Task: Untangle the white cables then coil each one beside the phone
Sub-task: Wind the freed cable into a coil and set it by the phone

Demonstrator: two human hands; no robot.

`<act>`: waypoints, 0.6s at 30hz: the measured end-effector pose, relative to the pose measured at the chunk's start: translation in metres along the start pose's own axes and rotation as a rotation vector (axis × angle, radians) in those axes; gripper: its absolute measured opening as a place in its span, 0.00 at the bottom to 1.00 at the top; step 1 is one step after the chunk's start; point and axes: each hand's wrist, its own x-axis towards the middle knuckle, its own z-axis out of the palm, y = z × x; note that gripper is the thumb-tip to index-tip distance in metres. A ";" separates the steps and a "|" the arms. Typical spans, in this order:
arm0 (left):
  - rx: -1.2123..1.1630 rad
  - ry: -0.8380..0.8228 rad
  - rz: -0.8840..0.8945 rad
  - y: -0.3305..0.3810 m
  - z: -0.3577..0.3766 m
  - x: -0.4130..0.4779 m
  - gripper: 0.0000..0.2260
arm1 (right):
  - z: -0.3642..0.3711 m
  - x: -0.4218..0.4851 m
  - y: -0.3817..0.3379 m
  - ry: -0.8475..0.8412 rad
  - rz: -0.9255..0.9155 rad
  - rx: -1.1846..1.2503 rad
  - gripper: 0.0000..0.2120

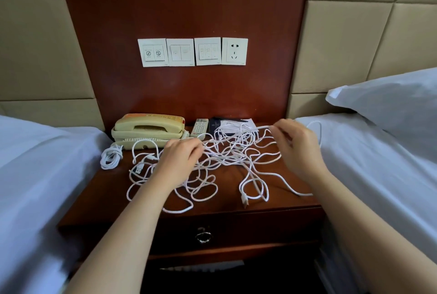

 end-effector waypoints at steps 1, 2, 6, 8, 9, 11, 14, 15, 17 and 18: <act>-0.031 -0.006 -0.015 -0.008 -0.002 0.000 0.13 | -0.002 0.000 0.003 0.014 0.022 -0.028 0.12; -0.055 -0.010 -0.039 -0.016 -0.002 0.001 0.12 | -0.004 0.000 0.007 0.028 0.047 -0.048 0.12; -0.122 0.016 -0.084 -0.026 0.002 0.001 0.11 | -0.008 -0.002 0.020 0.028 0.164 -0.142 0.11; -0.173 0.042 -0.093 -0.022 0.007 0.002 0.11 | -0.005 -0.002 0.023 -0.110 0.216 -0.289 0.10; -0.195 0.053 -0.099 -0.020 0.010 0.003 0.11 | -0.004 -0.002 0.022 -0.201 0.222 -0.371 0.10; -0.225 0.050 -0.105 -0.013 0.017 0.006 0.11 | -0.002 -0.003 0.012 -0.366 0.209 -0.449 0.15; -0.225 0.021 -0.078 -0.004 0.027 0.010 0.12 | 0.001 -0.003 -0.013 -0.463 0.088 -0.437 0.31; -0.216 0.018 -0.072 -0.002 0.031 0.011 0.13 | 0.004 -0.004 -0.023 -0.475 -0.007 -0.435 0.32; -0.206 0.011 -0.060 0.003 0.037 0.012 0.13 | 0.016 -0.010 -0.037 -0.540 -0.131 -0.447 0.30; -0.191 0.006 -0.048 0.006 0.039 0.012 0.12 | 0.024 -0.014 -0.041 -0.579 -0.149 -0.442 0.28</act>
